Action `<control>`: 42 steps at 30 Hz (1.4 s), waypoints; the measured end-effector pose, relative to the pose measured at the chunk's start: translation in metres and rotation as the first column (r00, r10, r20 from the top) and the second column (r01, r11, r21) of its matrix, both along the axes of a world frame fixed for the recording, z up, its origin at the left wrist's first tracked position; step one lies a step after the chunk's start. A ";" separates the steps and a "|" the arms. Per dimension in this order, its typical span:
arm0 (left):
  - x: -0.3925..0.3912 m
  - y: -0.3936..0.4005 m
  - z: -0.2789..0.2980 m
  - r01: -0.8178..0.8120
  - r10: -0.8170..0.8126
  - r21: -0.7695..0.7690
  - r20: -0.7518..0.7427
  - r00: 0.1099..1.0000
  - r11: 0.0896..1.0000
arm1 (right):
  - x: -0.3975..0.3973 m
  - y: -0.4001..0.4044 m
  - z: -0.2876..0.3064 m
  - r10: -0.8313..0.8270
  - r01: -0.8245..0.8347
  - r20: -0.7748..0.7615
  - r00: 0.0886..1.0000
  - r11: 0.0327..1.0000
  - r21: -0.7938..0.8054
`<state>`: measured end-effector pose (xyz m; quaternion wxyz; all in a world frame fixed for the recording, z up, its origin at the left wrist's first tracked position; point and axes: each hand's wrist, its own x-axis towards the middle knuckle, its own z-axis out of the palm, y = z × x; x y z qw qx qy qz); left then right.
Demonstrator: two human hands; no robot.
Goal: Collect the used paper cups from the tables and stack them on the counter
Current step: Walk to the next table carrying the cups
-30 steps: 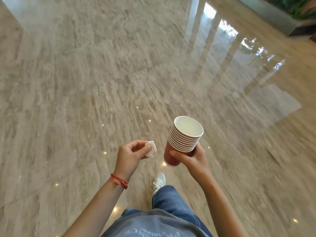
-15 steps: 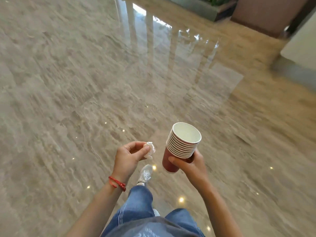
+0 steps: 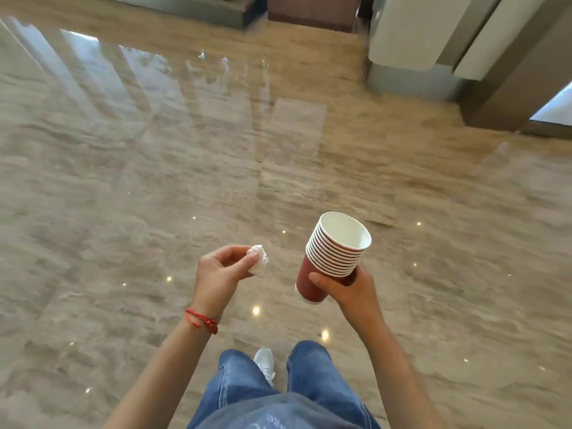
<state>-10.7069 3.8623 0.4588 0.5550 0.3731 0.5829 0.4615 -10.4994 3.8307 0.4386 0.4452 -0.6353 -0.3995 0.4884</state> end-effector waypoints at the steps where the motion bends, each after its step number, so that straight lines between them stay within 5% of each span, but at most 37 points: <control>1: 0.001 0.014 0.000 0.009 -0.009 -0.007 0.002 1.000 1.000 | 0.000 0.010 0.000 -0.014 0.014 -0.001 1.000 1.000 0.003; 12: 0.043 0.205 -0.002 0.089 -0.089 -0.039 -0.015 0.996 0.995 | 0.038 0.183 0.005 -0.077 0.077 0.000 0.997 0.997 0.024; 42: 0.184 0.920 0.039 0.171 -0.172 0.045 0.037 0.984 0.984 | 0.167 0.880 0.032 -0.126 0.130 -0.043 0.991 0.986 0.102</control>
